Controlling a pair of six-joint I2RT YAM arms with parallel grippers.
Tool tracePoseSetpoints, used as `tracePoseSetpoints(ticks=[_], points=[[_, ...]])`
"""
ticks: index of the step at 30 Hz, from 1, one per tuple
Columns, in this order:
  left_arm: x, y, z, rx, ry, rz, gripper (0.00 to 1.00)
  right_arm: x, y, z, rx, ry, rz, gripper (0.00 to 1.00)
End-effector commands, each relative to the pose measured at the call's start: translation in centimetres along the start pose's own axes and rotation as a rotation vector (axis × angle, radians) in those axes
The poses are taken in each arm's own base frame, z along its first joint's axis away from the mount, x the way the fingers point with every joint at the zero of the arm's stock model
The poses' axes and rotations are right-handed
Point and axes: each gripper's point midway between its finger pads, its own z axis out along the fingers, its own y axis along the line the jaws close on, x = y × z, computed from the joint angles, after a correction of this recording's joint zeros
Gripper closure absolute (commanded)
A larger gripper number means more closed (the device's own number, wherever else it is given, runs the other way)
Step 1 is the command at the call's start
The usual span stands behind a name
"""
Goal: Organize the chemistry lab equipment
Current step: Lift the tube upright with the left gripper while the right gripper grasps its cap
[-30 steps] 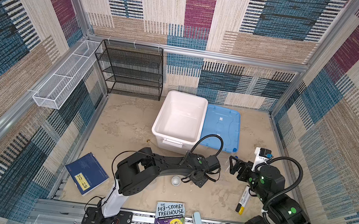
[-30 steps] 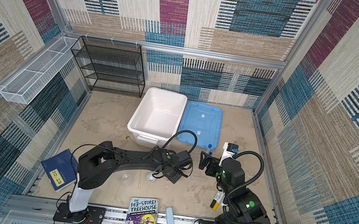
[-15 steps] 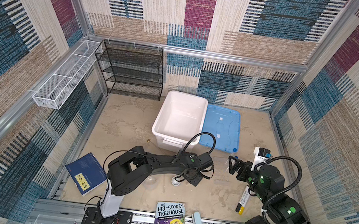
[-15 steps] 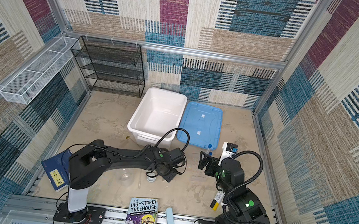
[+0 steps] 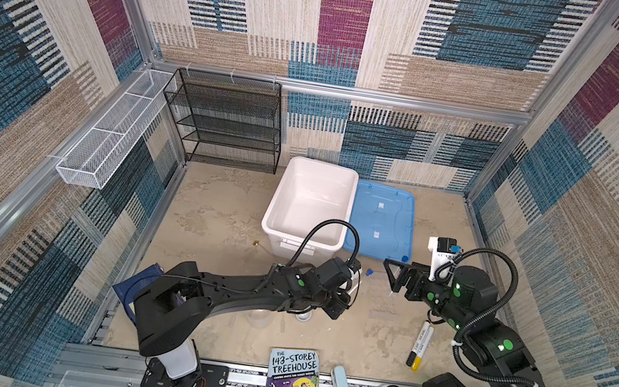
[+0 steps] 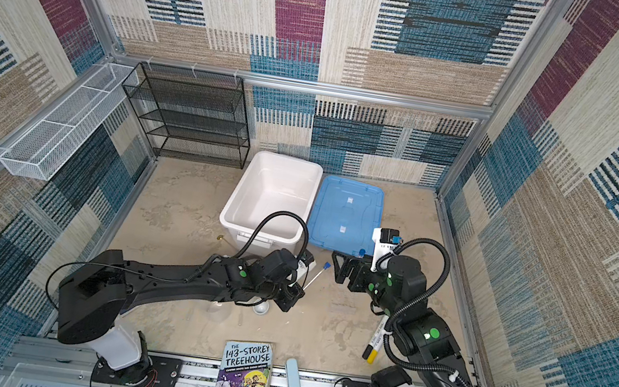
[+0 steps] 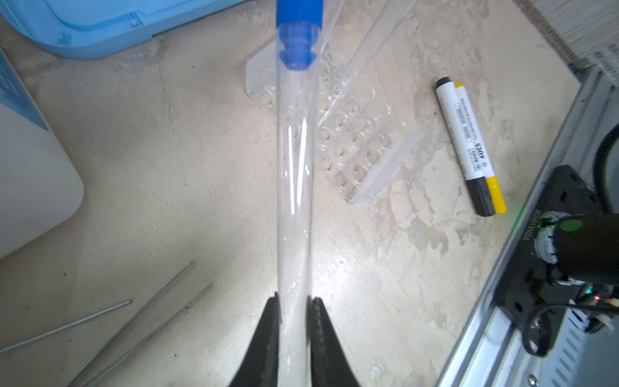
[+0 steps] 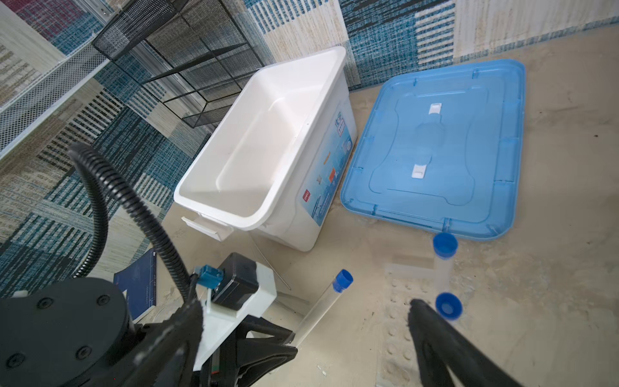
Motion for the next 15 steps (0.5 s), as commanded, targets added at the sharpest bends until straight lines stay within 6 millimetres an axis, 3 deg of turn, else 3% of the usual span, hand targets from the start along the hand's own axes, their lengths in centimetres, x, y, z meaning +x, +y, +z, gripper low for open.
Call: tracePoseSetpoints(ticks=[1, 6, 15], points=[[-2.6, -1.0, -1.1, 0.056, -0.129, 0.055, 0.83, -0.5, 2.2, 0.0, -0.138, 0.049, -0.051, 0.02], [-3.2, -1.2, -3.0, 0.078, -0.228, 0.073, 0.83, -0.6, 3.1, 1.7, -0.202, 0.130, -0.062, 0.00], [-3.7, -0.8, -4.9, 0.078, -0.358, 0.095, 0.83, -0.8, 3.7, 4.2, -0.229, 0.250, -0.096, 0.10]])
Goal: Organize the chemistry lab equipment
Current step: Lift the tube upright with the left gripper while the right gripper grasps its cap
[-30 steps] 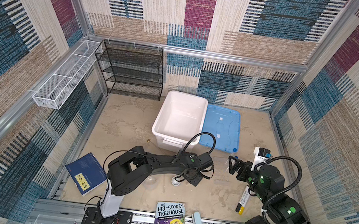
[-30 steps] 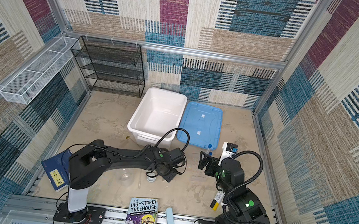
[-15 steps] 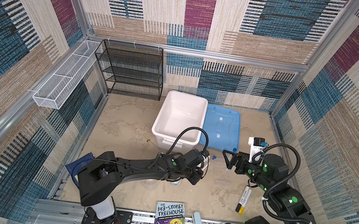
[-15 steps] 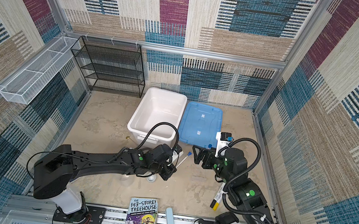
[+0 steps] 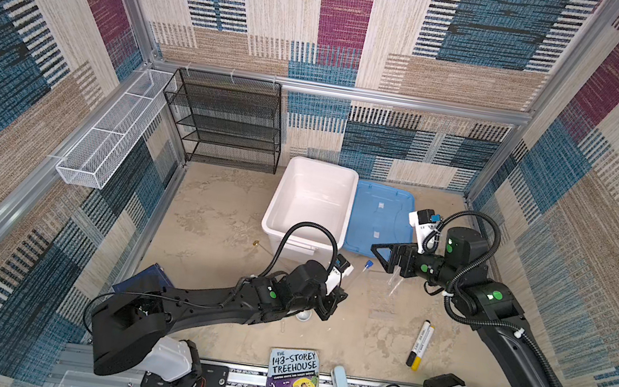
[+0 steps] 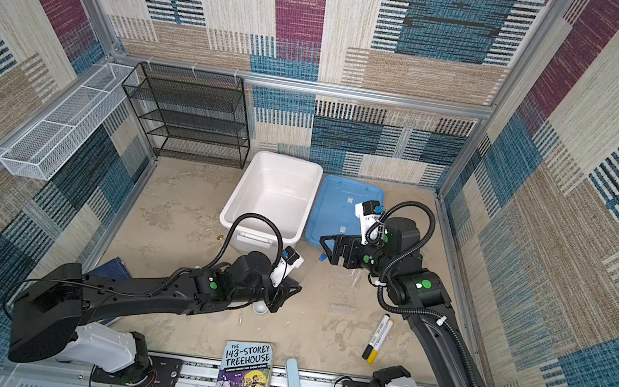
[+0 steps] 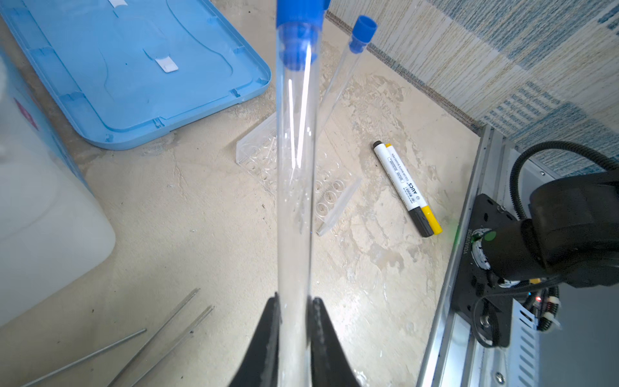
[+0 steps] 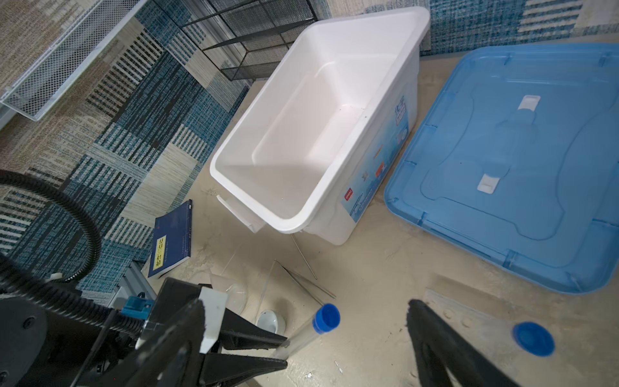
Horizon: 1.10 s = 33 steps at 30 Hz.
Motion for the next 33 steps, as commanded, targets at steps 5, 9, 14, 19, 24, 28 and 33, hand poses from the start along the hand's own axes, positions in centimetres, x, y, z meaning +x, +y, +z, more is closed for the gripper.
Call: tracePoseSetpoints(ticks=[5, 9, 14, 19, 24, 28, 33], points=[[-2.0, 0.2, -0.8, -0.009, -0.125, 0.054, 0.83, 1.2, 0.9, 2.2, -0.105, 0.145, -0.004, 0.19], [-2.0, 0.2, -1.1, -0.013, -0.140, 0.064, 0.83, 1.7, 1.0, 3.1, -0.138, 0.178, 0.017, 0.25], [-1.9, 0.3, -1.2, -0.014, -0.144, 0.062, 0.83, 3.0, 0.9, 4.1, -0.176, 0.231, 0.048, 0.35], [-2.4, 0.4, -1.5, -0.021, -0.161, 0.065, 0.83, 3.6, 1.0, 4.3, -0.199, 0.242, 0.054, 0.44], [-2.5, 0.3, -1.4, -0.017, -0.169, 0.060, 0.83, 4.2, 1.1, 4.5, -0.222, 0.257, 0.064, 0.56], [-2.8, 0.1, -1.4, -0.009, -0.177, 0.054, 0.83, 4.3, 1.1, 4.5, -0.225, 0.251, 0.060, 0.60], [-2.8, -0.1, -1.0, 0.003, -0.172, 0.054, 0.84, 4.6, 1.2, 4.6, -0.240, 0.254, 0.064, 0.67]])
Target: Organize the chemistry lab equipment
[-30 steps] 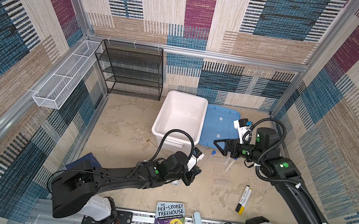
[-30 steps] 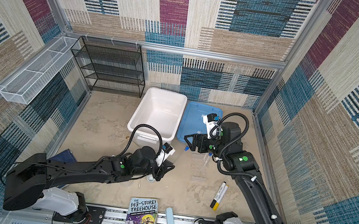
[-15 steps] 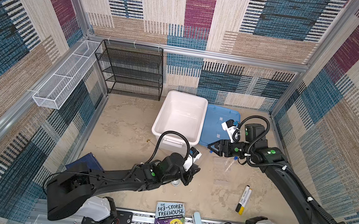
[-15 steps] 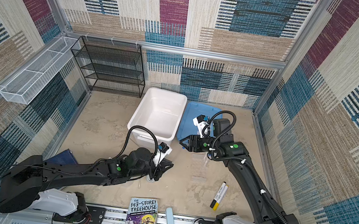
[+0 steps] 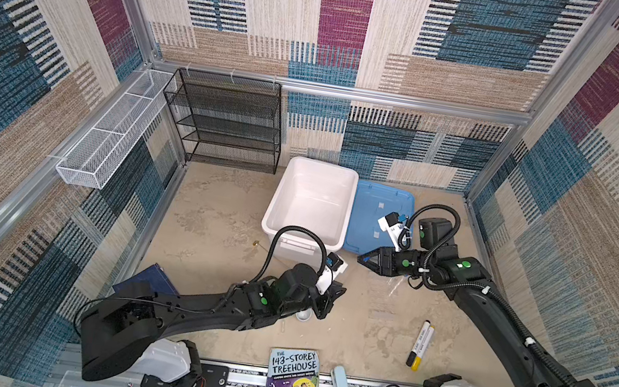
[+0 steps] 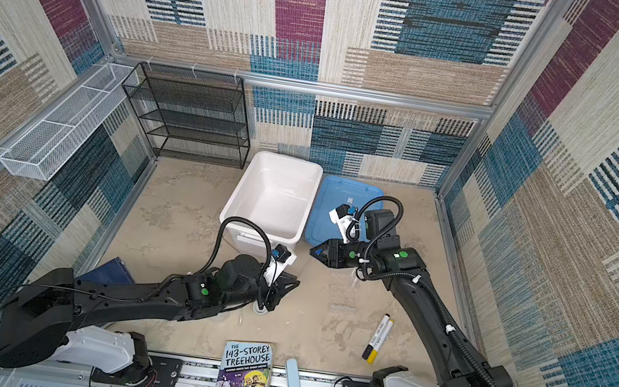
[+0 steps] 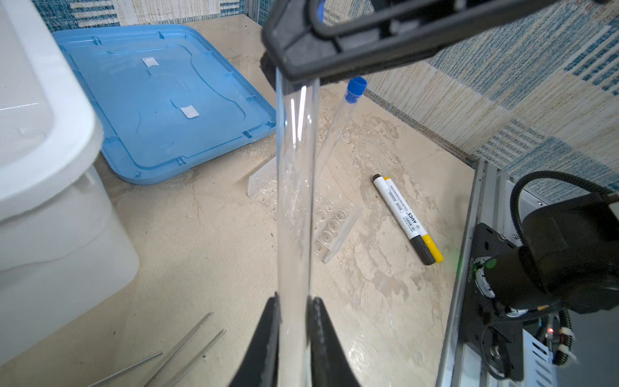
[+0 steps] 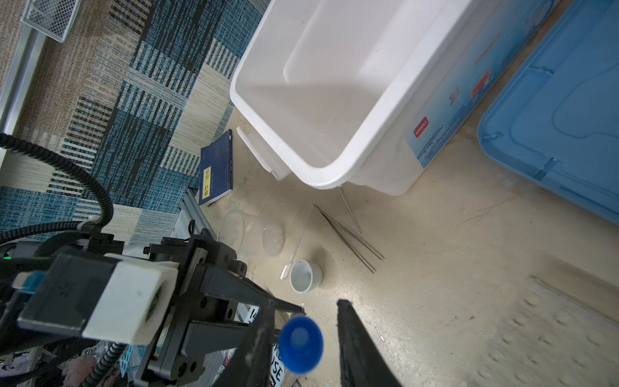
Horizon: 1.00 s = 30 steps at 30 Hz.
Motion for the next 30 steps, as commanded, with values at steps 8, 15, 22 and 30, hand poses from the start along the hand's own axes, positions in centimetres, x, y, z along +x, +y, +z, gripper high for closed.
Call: tracePoseSetpoints(ticks=[8, 15, 22, 30], points=[[-1.1, -0.7, 0.7, 0.036, -0.043, 0.024, 0.84, -0.3, 0.4, -0.2, -0.012, -0.028, -0.034, 0.79], [-0.8, -0.6, 0.8, 0.037, -0.031, 0.016, 0.81, -0.3, 0.3, -0.3, -0.001, -0.041, -0.039, 0.81], [-1.2, -1.1, 0.4, 0.062, -0.045, -0.002, 0.17, -0.7, -0.5, -1.2, 0.080, -0.097, -0.054, 0.82], [-3.0, -2.3, 0.2, 0.118, -0.074, -0.092, 0.00, 0.2, -2.0, -3.2, 0.236, -0.170, -0.068, 0.83]])
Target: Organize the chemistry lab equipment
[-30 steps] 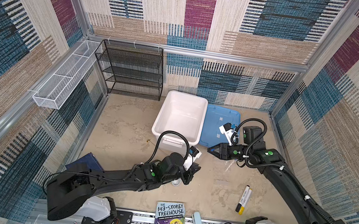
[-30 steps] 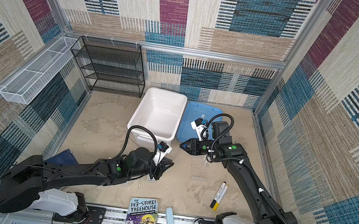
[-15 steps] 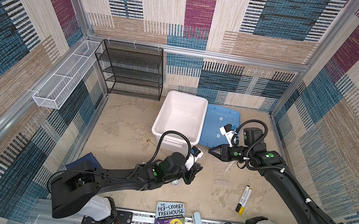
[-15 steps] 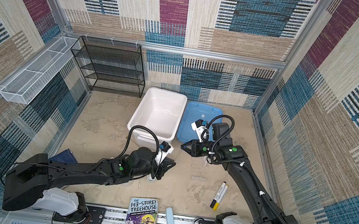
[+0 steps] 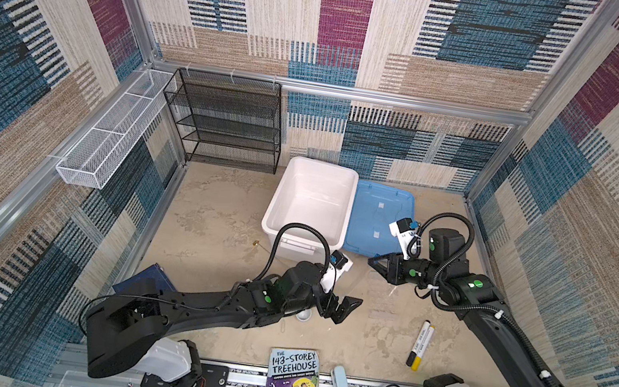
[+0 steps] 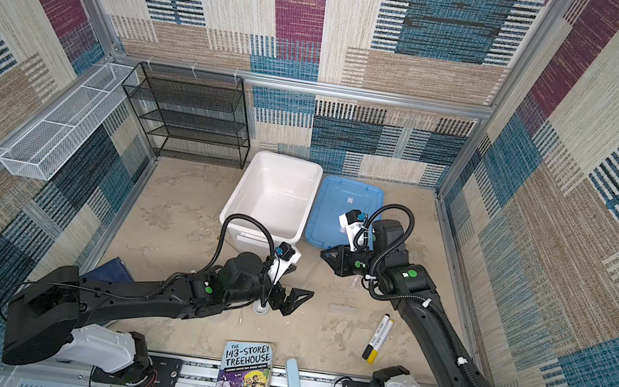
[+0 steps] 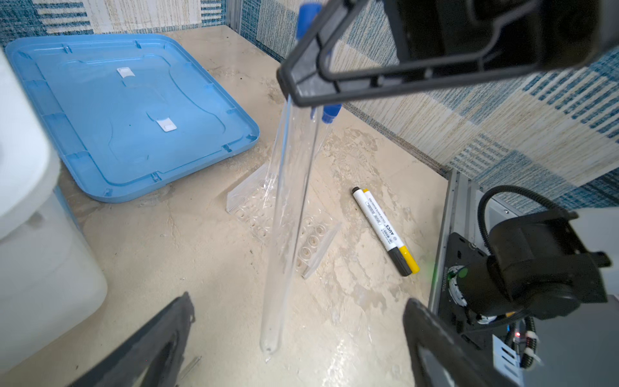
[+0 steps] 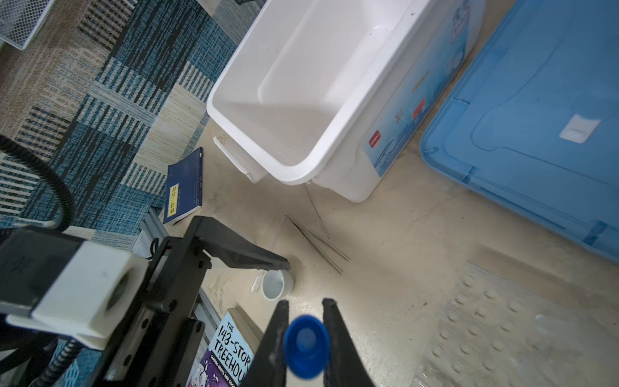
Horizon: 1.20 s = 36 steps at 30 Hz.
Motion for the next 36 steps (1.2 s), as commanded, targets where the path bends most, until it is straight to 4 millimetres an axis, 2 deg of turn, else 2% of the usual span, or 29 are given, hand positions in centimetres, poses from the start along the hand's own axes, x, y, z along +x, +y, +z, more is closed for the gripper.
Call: tracePoseSetpoints(ticks=[1, 15, 22, 29, 36], points=[[-1.6, -1.0, -0.1, 0.051, -0.051, -0.062, 0.00, -0.3, -1.1, -0.6, 0.088, -0.047, -0.006, 0.83], [-2.5, -2.3, 1.3, 0.117, -0.036, -0.167, 0.01, 1.4, -2.8, -3.0, 0.293, -0.122, 0.011, 0.82], [-2.0, -2.6, 2.2, 0.138, -0.016, -0.191, 0.01, 1.9, -6.5, -5.3, 0.511, -0.209, 0.128, 0.83], [-1.6, -2.6, 2.6, 0.144, -0.002, -0.191, 0.01, 2.5, -8.3, -7.6, 0.626, -0.305, 0.214, 0.83], [-1.1, -2.5, 2.7, 0.142, 0.009, -0.193, 0.00, 3.5, -9.8, -8.4, 0.722, -0.304, 0.288, 0.83]])
